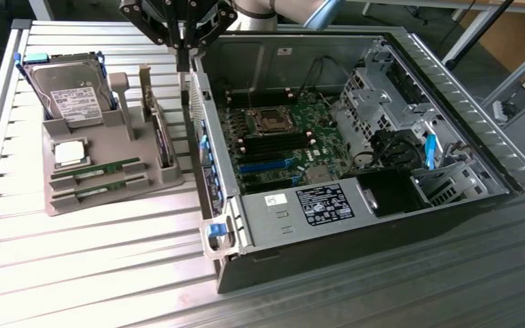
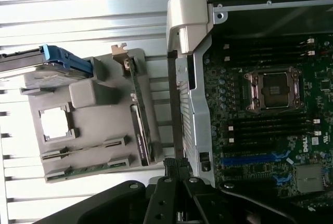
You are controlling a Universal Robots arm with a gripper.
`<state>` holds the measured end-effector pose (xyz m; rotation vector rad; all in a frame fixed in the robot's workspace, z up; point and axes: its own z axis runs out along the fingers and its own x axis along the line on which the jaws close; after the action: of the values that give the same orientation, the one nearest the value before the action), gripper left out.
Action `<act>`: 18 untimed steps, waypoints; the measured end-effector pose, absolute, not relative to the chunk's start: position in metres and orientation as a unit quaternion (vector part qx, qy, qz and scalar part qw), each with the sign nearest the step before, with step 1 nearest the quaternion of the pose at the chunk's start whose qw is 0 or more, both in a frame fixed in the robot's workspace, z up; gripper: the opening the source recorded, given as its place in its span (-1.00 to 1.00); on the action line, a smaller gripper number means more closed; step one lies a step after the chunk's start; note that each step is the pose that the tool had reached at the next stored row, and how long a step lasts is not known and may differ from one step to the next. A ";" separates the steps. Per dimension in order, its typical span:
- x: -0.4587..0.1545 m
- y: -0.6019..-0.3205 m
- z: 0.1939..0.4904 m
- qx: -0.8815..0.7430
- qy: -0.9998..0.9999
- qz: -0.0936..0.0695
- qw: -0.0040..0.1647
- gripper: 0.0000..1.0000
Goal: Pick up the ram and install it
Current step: 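Reach for the ram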
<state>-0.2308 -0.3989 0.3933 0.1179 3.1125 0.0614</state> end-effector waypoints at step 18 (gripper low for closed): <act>-0.262 -0.399 0.393 0.038 0.999 0.020 0.013 -0.82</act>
<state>-0.2625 -0.3989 0.3932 0.1179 3.1124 0.0614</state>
